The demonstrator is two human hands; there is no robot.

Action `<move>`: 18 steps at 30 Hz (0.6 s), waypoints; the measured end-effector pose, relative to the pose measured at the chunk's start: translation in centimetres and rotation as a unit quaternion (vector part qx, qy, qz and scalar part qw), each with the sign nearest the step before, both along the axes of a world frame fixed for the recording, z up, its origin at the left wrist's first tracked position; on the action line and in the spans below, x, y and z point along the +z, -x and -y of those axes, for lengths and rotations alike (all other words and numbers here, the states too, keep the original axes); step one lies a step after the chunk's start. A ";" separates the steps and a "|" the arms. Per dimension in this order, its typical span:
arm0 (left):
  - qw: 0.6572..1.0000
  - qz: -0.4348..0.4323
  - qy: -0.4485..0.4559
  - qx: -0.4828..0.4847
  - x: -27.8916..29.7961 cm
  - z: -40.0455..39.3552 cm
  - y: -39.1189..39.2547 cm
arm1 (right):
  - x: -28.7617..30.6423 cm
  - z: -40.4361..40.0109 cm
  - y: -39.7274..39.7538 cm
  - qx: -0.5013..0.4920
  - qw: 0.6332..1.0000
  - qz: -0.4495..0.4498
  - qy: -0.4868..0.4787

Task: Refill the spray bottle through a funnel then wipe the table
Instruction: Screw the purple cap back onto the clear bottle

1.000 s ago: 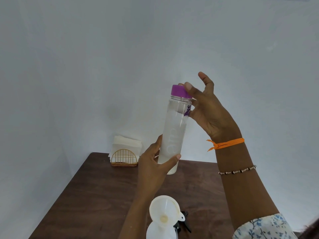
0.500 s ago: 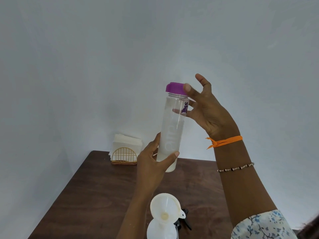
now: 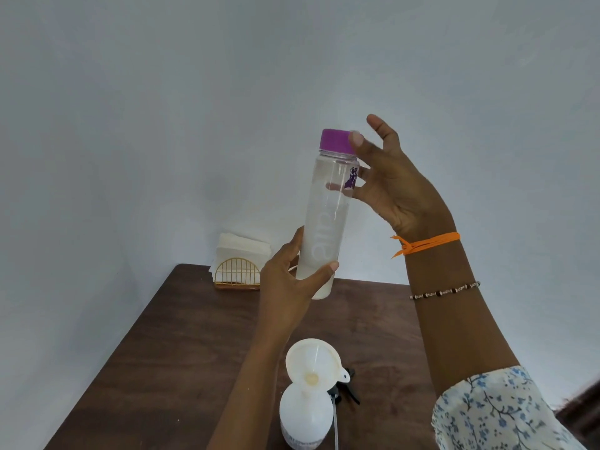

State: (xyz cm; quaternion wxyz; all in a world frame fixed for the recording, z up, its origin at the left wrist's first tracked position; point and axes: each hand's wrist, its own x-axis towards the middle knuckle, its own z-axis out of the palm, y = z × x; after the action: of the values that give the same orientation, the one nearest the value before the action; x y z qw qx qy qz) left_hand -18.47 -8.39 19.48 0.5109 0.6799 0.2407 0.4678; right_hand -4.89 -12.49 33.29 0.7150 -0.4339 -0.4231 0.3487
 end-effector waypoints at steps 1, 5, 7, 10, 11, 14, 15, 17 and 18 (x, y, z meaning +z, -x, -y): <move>1.000 0.000 -0.002 0.000 0.0 0.0 0.0 | 0.0 0.1 -0.1 0.006 1.000 -0.015 0.000; 1.000 0.003 -0.001 -0.005 -0.1 -0.1 0.0 | 0.2 0.3 -0.3 0.036 0.997 -0.063 -0.015; 1.000 0.001 -0.003 -0.004 -0.1 -0.1 -0.1 | 0.0 0.1 -0.3 0.030 0.998 -0.049 -0.012; 1.000 -0.002 -0.006 0.002 -0.1 0.0 -0.1 | 0.1 -0.1 -0.1 0.005 1.000 -0.008 -0.004; 1.000 -0.003 -0.007 0.001 -0.1 0.0 -0.1 | 0.0 -0.2 -0.1 -0.002 1.000 0.000 -0.005; 1.000 -0.004 -0.008 0.002 -0.1 0.0 -0.2 | -0.2 -0.1 -0.3 -0.004 1.000 -0.002 -0.005; 1.000 -0.004 -0.008 0.004 -0.1 0.0 -0.2 | -0.3 -0.1 -0.4 -0.003 1.000 -0.009 -0.004; 1.000 -0.003 -0.009 0.004 -0.2 -0.1 -0.2 | -0.4 0.0 -0.4 0.007 0.999 -0.032 -0.002; 1.000 -0.002 -0.010 0.003 -0.2 -0.1 -0.2 | -0.4 0.1 -0.5 0.018 0.999 -0.041 -0.003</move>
State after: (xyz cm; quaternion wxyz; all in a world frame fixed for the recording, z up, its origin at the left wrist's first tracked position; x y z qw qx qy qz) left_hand -18.27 -8.30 19.29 0.5021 0.6849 0.2393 0.4706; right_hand -4.41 -12.60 32.86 0.7267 -0.4091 -0.4025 0.3775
